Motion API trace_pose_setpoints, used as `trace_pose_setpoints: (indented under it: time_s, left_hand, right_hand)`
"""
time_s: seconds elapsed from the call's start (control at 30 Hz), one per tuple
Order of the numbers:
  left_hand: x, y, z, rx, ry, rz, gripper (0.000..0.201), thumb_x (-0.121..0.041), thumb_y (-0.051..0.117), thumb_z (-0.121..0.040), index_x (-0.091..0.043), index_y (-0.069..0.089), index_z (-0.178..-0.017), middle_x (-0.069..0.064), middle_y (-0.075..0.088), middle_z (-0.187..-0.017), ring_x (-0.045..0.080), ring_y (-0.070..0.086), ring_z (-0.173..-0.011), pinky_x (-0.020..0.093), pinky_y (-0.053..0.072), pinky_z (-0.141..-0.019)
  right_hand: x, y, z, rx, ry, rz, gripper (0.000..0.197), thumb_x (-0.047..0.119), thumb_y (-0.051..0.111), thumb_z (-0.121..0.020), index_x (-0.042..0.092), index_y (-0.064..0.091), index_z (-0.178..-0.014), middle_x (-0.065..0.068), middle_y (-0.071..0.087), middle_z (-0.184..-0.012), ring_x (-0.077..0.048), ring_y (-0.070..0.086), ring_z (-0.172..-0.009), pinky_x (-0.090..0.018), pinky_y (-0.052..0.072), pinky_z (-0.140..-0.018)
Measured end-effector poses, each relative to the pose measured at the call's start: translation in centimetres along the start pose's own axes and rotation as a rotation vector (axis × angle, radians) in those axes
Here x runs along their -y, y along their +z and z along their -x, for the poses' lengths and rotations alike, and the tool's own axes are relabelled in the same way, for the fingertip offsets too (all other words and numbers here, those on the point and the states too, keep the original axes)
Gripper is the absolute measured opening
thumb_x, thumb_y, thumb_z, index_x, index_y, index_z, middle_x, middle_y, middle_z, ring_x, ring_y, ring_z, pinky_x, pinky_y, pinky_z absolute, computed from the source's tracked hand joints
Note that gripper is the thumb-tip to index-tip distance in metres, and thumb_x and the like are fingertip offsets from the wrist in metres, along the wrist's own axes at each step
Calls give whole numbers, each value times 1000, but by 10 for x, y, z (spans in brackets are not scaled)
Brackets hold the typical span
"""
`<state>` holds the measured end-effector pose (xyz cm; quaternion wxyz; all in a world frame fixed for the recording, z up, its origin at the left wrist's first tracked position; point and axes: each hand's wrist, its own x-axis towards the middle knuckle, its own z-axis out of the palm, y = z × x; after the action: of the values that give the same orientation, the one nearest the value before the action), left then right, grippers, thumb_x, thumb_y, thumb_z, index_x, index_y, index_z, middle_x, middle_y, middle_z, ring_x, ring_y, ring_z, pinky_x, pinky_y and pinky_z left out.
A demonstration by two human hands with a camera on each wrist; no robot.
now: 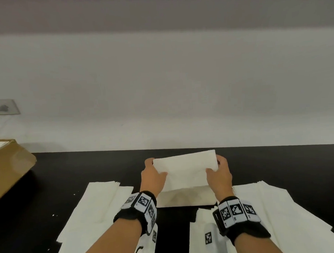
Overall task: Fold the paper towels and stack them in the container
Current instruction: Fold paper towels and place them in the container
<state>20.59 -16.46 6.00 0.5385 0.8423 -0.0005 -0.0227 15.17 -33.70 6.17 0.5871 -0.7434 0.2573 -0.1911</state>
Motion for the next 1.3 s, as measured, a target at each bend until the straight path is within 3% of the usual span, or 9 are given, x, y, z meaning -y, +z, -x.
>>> trace_pose_setpoints:
  time_s: [0.1, 0.33, 0.4, 0.5, 0.63, 0.7, 0.93, 1.07, 1.3]
  left_hand:
    - [8, 10, -10, -13, -44, -13, 51, -3, 56, -89, -9, 31, -133, 15, 55, -123, 17, 52, -90, 23, 45, -80]
    - [16, 16, -22, -18, 11, -243, 18, -3, 45, -93, -10, 41, -109, 4, 52, -94, 12, 51, -73, 21, 45, -62]
    - [18, 15, -26, 31, 57, -393, 17, -3, 41, -95, -14, 52, -102, 6, 54, -101, 12, 53, -78, 20, 48, -71]
    - [20, 18, -26, 149, 80, -519, 32, -8, 39, -97, -11, 54, -125, 7, 51, -129, 18, 55, -111, 17, 42, -87]
    - [18, 22, -21, 273, 88, -694, 39, -23, 35, -101, -5, 44, -134, 10, 44, -139, 22, 45, -127, 26, 36, -104]
    - [19, 24, -21, 298, 75, -737, 41, -27, 33, -101, -4, 43, -134, 11, 44, -139, 23, 45, -127, 27, 36, -104]
    - [21, 18, -19, 262, 133, -621, 37, -24, 43, -98, -9, 50, -132, 8, 48, -138, 20, 48, -126, 27, 37, -106]
    - [21, 10, -15, 219, 188, -537, 34, -21, 47, -96, -14, 55, -129, 4, 53, -135, 18, 49, -124, 25, 36, -105]
    - [22, 4, -14, 197, 178, -492, 38, -22, 49, -95, -13, 49, -133, 6, 48, -137, 19, 47, -125, 26, 37, -104]
  right_hand:
    - [-4, 8, -12, -2, -14, 29, 58, -3, 45, -93, 26, 32, -141, -9, 57, -111, -18, 54, -86, -25, 47, -68]
    - [-20, 21, -28, 56, 5, 377, 39, -8, 41, -89, 11, 57, -119, -15, 54, -122, -26, 54, -109, -26, 45, -81]
    - [-19, 24, -27, 81, 23, 462, 34, -3, 43, -91, 8, 62, -117, -13, 56, -126, -25, 55, -114, -26, 44, -89]
    - [-14, 28, -21, 149, 66, 635, 30, 9, 40, -96, 7, 61, -117, -9, 60, -121, -23, 57, -113, -26, 45, -91]
    - [-14, 34, -21, 166, 100, 731, 26, 9, 40, -93, 12, 56, -72, 0, 53, -73, -20, 54, -79, -27, 47, -77]
    - [-13, 34, -20, 181, 109, 771, 29, 9, 40, -92, 16, 47, -65, 1, 49, -70, -18, 51, -77, -26, 44, -73]
    - [-9, 37, -17, 219, 100, 859, 24, 10, 40, -90, 12, 58, -74, -4, 55, -86, -22, 53, -83, -29, 46, -83]
    - [-7, 34, -16, 181, 54, 812, 25, 11, 40, -94, 5, 63, -105, -8, 61, -100, -24, 60, -103, -27, 45, -82]
    - [10, 27, -13, 96, -54, 468, 39, -2, 39, -92, 12, 68, -115, -8, 59, -130, -24, 54, -118, -26, 41, -98]
